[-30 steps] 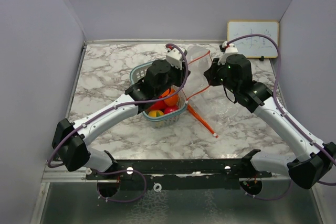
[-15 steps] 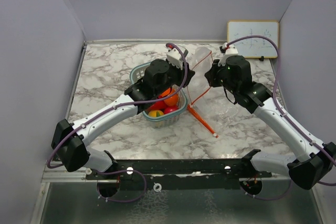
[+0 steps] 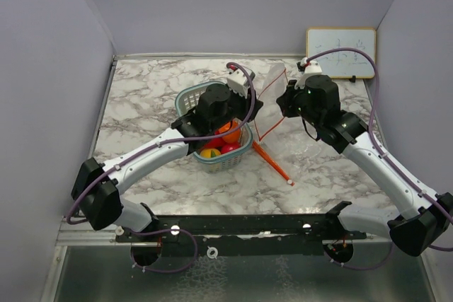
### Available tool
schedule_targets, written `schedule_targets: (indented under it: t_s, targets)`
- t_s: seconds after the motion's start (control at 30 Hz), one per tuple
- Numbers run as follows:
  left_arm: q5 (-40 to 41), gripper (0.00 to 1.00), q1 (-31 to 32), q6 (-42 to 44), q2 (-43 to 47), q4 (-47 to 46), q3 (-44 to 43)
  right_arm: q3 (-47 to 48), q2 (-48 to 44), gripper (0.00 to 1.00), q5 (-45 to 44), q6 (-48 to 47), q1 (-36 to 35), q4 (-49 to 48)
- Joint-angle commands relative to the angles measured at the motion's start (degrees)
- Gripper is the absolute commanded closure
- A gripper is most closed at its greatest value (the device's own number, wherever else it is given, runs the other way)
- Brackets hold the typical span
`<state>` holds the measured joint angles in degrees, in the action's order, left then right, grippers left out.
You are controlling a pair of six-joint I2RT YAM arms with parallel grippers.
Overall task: Place the food in the zip-top bag and seal the zipper
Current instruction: Open the zipper of the food storage bag.
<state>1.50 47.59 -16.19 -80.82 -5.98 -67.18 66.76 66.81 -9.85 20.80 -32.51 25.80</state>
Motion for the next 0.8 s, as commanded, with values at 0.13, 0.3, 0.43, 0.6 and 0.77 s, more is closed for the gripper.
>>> schedule_targets:
  t_s: [0.13,0.3,0.43,0.6,0.77]
  targets:
    - [1.1,0.65,-0.1,-0.5,-4.5,-1.8,1.3,1.5,-1.3,0.99,-0.6,0.5,0.3,-0.2]
    - [2.5,1.00,-0.1,-0.1,-5.0,-0.4,-0.7,1.2,-1.6,0.99,-2.5,0.5,0.3,0.4]
    - [7.9,1.00,-0.1,1.5,-2.0,3.5,-1.7,1.0,-1.4,0.99,-11.3,1.3,0.3,3.8]
    - [14.1,1.00,-0.2,4.1,4.4,7.9,-0.4,0.1,-2.0,0.99,-26.0,2.0,0.3,7.7]
    - [15.6,1.00,-0.3,4.6,7.7,8.2,1.2,-0.5,-4.2,0.96,-25.0,0.7,0.3,4.8]
